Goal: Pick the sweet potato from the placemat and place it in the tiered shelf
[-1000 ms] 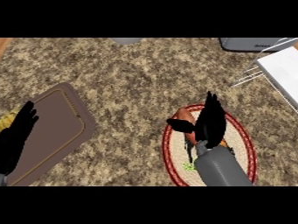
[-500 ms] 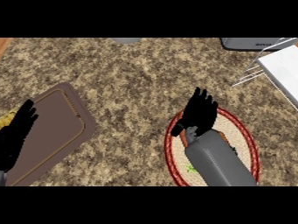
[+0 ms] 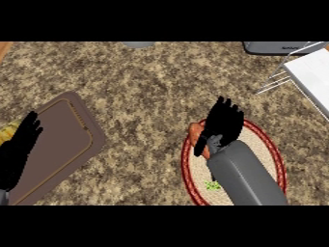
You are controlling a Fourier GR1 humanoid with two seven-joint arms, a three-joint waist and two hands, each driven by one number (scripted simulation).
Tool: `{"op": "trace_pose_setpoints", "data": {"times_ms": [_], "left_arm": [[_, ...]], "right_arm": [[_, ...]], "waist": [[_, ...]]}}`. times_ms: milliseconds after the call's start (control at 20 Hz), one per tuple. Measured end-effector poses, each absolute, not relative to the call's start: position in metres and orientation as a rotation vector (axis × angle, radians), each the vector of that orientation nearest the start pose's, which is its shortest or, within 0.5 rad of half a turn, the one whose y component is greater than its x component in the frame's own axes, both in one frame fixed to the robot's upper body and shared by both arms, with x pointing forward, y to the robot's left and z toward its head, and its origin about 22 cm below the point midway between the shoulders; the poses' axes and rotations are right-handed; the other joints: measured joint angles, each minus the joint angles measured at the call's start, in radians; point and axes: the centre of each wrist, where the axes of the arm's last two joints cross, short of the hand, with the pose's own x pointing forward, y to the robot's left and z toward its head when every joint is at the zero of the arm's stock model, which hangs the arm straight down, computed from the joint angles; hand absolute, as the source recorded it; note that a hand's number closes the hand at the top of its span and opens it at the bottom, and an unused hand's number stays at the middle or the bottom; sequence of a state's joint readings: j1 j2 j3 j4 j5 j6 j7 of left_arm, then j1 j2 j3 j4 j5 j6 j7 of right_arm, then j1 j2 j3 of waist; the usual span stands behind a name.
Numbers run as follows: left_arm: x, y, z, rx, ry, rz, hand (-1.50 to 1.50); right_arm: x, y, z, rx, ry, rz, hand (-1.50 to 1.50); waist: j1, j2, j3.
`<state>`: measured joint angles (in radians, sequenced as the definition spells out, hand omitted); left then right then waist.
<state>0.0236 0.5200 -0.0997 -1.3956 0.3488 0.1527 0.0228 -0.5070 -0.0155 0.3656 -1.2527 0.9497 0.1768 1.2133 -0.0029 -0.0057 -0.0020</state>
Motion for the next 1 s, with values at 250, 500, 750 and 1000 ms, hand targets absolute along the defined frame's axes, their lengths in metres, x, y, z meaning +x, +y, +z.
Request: {"op": "trace_pose_setpoints", "data": {"times_ms": [250, 500, 750, 1000], "left_arm": [[0.229, 0.35, 0.0, 0.266, -1.331, -0.035, 0.0], [0.232, 0.349, 0.0, 0.261, -1.33, -0.039, 0.0], [0.231, 0.351, 0.001, 0.257, -1.336, -0.045, 0.0], [0.232, 0.351, -0.002, 0.256, -1.336, -0.041, 0.0]], "right_arm": [[0.322, -0.104, 0.047, -1.049, -0.573, 0.798, -1.5], [0.313, -0.106, 0.041, -1.054, -0.566, 0.813, -1.5], [0.315, -0.109, 0.033, -1.053, -0.546, 0.816, -1.5], [0.314, -0.112, 0.028, -1.032, -0.532, 0.808, 1.5]], "waist": [[-0.001, 0.0, 0.001], [0.001, 0.0, 0.001], [0.007, 0.0, 0.001], [0.009, -0.001, 0.0]]}}
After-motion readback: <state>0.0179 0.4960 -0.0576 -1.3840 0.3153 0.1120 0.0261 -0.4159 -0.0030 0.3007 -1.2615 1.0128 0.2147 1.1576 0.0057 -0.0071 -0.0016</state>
